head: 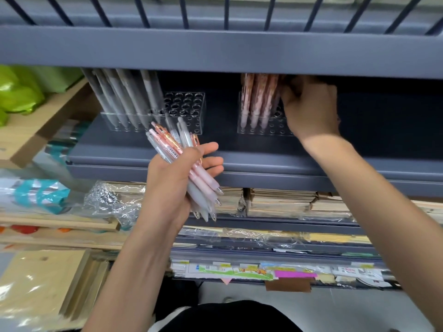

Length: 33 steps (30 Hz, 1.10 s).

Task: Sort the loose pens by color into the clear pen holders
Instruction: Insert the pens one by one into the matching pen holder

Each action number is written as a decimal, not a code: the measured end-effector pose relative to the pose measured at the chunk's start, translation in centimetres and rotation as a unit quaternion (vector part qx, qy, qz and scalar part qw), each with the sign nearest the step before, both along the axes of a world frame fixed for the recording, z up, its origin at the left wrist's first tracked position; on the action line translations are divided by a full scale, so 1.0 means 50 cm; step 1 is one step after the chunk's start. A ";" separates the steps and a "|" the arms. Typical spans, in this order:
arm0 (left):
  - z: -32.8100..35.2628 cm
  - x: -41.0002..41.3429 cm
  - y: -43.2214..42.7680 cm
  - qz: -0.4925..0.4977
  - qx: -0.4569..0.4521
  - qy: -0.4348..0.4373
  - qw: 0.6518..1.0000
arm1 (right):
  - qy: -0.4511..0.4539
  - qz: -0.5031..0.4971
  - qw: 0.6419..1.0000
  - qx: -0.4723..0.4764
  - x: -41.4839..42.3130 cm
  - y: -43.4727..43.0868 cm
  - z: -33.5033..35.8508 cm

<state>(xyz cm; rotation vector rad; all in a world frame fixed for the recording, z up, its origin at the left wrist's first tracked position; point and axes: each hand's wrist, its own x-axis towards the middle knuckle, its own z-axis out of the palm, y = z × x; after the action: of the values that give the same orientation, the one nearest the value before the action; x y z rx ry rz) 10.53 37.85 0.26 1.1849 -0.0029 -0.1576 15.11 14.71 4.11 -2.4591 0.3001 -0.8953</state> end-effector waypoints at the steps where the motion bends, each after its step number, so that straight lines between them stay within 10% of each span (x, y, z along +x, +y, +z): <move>1: 0.000 0.001 0.001 0.001 -0.001 0.002 1.000 | -0.002 -0.003 1.000 -0.006 -0.002 0.000 -0.003; 14: -0.002 0.003 0.036 -0.037 -0.018 0.014 0.999 | -0.160 0.045 0.963 0.212 -0.069 0.085 0.021; 21: 0.009 -0.003 0.074 -0.095 -0.039 -0.013 0.995 | 0.117 0.277 0.934 0.193 -0.095 0.211 0.031; 33: -0.001 0.011 0.151 -0.161 -0.032 -0.038 0.986 | 0.199 0.287 0.913 0.210 -0.089 0.280 0.043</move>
<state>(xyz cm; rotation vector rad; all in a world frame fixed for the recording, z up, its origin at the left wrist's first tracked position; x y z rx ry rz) 11.10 45.38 0.21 1.1191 -0.2661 -0.3940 10.64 28.73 6.25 -2.1106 -0.0955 -0.0621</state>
